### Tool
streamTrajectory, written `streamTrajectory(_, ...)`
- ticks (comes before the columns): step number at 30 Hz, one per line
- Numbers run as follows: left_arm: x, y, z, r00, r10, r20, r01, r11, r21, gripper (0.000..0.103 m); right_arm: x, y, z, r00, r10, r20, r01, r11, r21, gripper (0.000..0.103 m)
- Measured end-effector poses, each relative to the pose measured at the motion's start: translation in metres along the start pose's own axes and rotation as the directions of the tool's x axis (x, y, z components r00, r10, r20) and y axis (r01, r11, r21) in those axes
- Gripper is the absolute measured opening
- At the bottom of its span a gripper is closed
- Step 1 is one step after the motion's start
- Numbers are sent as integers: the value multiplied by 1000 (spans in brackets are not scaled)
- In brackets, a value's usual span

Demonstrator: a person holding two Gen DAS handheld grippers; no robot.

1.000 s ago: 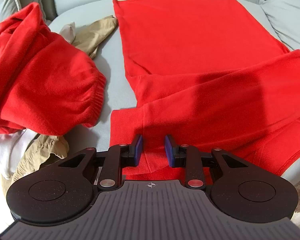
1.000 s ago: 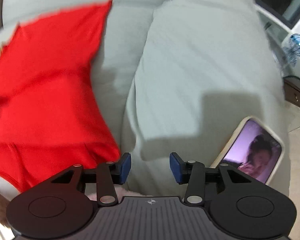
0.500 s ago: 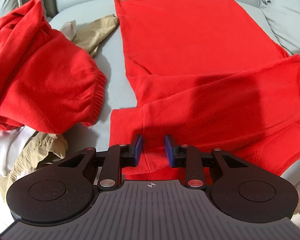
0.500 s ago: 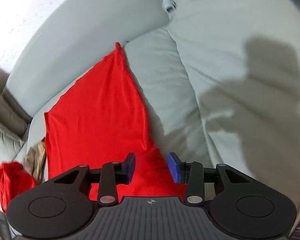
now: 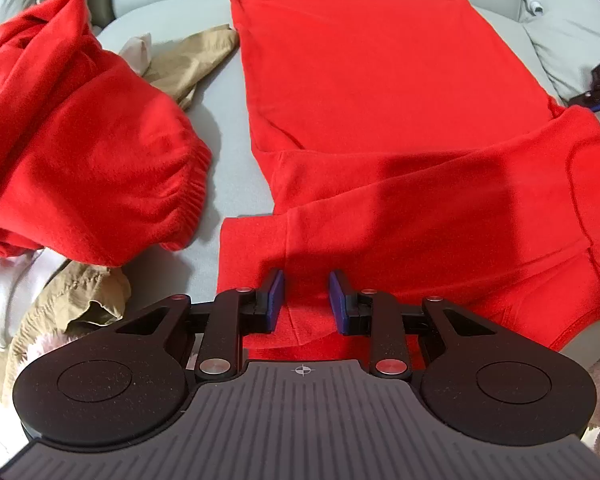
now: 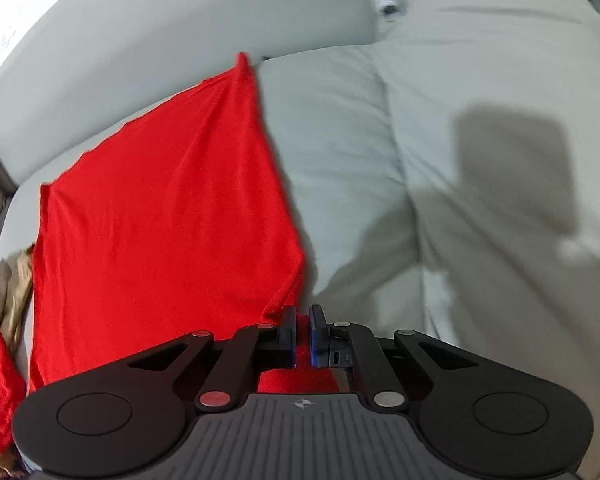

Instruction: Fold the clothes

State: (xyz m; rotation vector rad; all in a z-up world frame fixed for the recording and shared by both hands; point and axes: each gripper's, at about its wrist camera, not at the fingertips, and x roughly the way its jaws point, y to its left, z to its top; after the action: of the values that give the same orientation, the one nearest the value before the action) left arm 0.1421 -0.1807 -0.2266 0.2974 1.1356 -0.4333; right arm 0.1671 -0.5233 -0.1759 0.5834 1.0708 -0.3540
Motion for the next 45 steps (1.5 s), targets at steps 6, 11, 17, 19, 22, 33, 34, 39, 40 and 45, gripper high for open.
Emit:
streamTrajectory(6, 0, 1, -1, 1000, -1, 2, 1, 1000, -3, 31, -24, -11, 9, 998, -2, 61, 0, 999, 37, 25)
streamTrajectory(11, 1, -1, -1, 1000, 2, 7, -2, 1000, -5, 32, -59, -1, -39, 997, 68, 34, -58, 969, -242, 25)
streamTrajectory(17, 0, 0, -3, 1000, 1, 10, -1, 1000, -6, 32, -38, 19, -115, 992, -91, 92, 129, 769, -626, 23)
streamTrajectory(19, 0, 0, -3, 1000, 0, 10, 0, 1000, -10, 32, -38, 11, -120, 990, -86, 115, 139, 769, -624, 20)
streamTrajectory(22, 0, 1, -3, 1000, 2, 12, -2, 1000, -12, 32, -49, 2, -108, 987, -124, 103, 160, 831, -532, 15)
streamTrajectory(33, -3, -12, -6, 999, 20, 27, -19, 1000, -22, 32, -64, 29, -97, 991, -16, 131, 78, 873, -481, 17)
streamTrajectory(34, -3, -13, -6, 1000, 16, 27, -15, 1000, -27, 32, -58, 33, -95, 991, -7, 130, 69, 876, -478, 17)
streamTrajectory(39, -3, -15, -6, 1000, 9, 25, -9, 1000, -28, 32, -22, 21, -81, 997, -8, 73, 31, 947, -320, 6)
streamTrajectory(40, -3, -15, -6, 1000, 7, 25, -6, 1000, -29, 32, -20, 18, -81, 998, -15, 69, 35, 954, -299, 0)
streamTrajectory(45, -2, -14, -5, 1000, -5, 22, 6, 999, -44, 32, -25, -27, -72, 994, 68, 81, -65, 997, -31, 0)
